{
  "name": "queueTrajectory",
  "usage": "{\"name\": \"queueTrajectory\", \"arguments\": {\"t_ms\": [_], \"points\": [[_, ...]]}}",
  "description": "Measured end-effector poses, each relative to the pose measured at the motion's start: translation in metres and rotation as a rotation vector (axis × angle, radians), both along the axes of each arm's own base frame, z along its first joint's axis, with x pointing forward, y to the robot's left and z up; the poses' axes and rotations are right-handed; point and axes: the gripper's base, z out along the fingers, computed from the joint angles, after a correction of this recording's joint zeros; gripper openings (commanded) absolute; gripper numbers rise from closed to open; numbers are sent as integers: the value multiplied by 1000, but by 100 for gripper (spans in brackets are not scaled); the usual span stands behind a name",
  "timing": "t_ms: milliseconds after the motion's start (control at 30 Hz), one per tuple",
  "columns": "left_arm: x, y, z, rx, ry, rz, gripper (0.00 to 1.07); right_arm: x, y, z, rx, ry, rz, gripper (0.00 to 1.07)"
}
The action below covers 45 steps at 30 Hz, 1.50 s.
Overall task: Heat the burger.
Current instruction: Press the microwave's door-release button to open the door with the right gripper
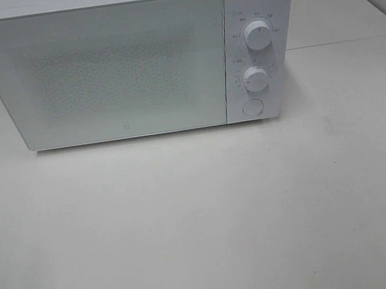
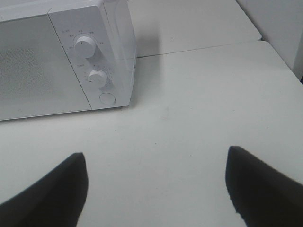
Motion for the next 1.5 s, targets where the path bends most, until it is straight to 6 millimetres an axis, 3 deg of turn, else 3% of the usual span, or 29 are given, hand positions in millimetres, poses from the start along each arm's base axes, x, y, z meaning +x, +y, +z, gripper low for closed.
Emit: {"name": "queueTrajectory", "arguments": {"t_ms": [200,867,1033,1500], "points": [[0,0,0,0,0,0,98,0,0,-12,-12,84,7,76],[0,0,0,0,0,0,98,0,1,-6,-16,51,11,76],[0,0,0,0,0,0,98,12,1,2,-14,22,7,76],[0,0,0,0,0,0,98,70,1,17,-7,3,-6,76]]}}
